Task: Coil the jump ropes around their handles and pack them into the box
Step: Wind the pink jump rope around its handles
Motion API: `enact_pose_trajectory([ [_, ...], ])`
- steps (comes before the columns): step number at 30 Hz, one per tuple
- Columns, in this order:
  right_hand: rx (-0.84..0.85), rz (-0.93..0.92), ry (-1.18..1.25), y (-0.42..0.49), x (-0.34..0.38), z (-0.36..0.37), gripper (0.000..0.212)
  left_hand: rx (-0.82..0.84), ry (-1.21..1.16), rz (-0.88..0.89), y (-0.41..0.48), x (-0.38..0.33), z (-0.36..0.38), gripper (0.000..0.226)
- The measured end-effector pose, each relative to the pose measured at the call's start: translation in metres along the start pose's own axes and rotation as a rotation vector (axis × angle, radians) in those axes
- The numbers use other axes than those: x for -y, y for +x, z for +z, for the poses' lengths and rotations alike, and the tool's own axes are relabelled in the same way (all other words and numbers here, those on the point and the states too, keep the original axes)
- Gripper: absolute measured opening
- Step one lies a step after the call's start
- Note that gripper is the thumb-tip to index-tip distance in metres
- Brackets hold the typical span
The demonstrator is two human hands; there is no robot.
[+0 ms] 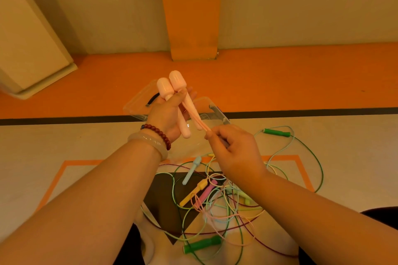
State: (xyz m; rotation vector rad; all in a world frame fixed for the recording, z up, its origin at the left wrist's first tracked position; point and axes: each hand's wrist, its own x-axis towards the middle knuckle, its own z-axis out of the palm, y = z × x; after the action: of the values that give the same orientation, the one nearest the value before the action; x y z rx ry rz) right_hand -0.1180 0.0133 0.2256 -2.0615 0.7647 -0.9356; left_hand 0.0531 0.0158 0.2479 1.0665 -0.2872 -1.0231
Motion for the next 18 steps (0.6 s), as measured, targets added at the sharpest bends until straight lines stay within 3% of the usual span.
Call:
enact_pose_trajectory([
  [3, -0.026, -0.095, -0.110, 0.008, -0.006, -0.008, 0.019, -0.019, 0.069, 0.009, 0.000, -0.002, -0.004, 0.017],
  [6, -0.082, -0.077, -0.182, 0.021, -0.011, -0.020, 0.016, 0.002, 0.128, 0.000, -0.001, -0.004, -0.005, 0.016],
  [12, 0.048, -0.006, -0.211, 0.041, -0.022, -0.036, 0.010, 0.071, 0.247, -0.152, -0.008, 0.001, -0.003, 0.019],
  [18, 0.039, 0.089, -0.282, 0.049, -0.029, -0.045, 0.027, 0.155, 0.293, -0.202, -0.015, 0.005, 0.005, 0.009],
])
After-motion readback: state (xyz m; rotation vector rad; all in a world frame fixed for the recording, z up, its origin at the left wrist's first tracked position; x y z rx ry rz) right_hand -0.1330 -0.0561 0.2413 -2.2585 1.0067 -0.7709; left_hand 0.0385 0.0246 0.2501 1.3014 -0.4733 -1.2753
